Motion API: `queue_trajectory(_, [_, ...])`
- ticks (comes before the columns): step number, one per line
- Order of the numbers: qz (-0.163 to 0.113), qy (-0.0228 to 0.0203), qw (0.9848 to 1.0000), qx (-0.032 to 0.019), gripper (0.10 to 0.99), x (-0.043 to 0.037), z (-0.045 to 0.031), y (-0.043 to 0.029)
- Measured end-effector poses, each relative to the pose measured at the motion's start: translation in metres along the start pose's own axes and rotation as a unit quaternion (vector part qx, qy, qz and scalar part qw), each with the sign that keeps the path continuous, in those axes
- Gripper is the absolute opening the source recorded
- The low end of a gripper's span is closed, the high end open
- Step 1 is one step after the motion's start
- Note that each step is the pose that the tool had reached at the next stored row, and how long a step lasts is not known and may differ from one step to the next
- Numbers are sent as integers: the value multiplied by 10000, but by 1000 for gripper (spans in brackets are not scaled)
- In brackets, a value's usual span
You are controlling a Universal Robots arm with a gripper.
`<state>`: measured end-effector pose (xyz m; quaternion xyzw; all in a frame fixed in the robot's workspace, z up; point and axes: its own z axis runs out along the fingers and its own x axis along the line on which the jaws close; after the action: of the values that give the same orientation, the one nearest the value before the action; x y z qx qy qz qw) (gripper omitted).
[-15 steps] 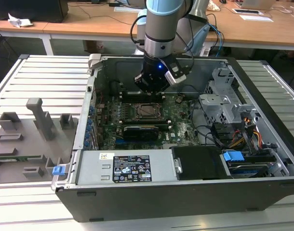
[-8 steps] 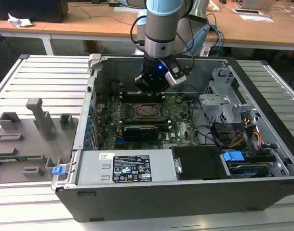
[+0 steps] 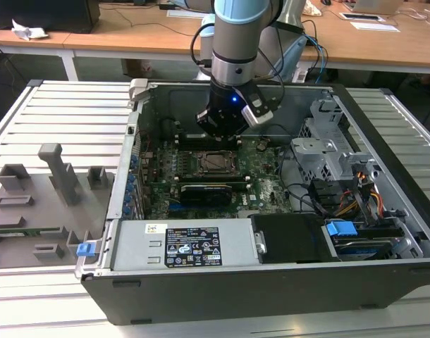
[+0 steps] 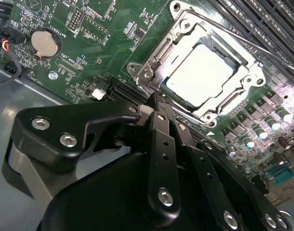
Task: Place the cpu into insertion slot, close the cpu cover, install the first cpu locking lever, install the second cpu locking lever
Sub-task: 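Install the second cpu locking lever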
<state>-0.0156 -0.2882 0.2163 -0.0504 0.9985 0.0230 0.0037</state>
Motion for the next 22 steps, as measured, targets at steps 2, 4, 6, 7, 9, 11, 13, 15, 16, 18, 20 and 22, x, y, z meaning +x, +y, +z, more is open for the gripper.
queue_trajectory(2, [1, 0, 10000, 0, 106, 1, 0, -6])
queue_trajectory(4, [0, 0, 10000, 1, 106, 1, 0, -13])
queue_trajectory(6, [-1, 0, 10000, 1, 106, 2, -1, -21])
queue_trajectory(7, [0, 0, 10000, 1, 106, 2, -1, -24])
queue_trajectory(9, [1, 0, 10000, 1, 106, 3, -1, -30])
queue_trajectory(11, [0, 0, 10000, 1, 106, 4, -2, -43])
queue_trajectory(13, [0, 0, 10000, 0, 106, 5, -2, -52])
queue_trajectory(15, [1, 0, 10000, 1, 106, 6, -4, -53])
queue_trajectory(16, [0, 1, 10000, 2, 106, 6, -10, -54])
queue_trajectory(18, [0, 0, 10000, 1, 106, 5, -32, -52])
queue_trajectory(20, [0, 0, 10000, 1, 106, 5, -68, -50])
queue_trajectory(22, [0, 0, 10000, 1, 106, 4, -111, -48])
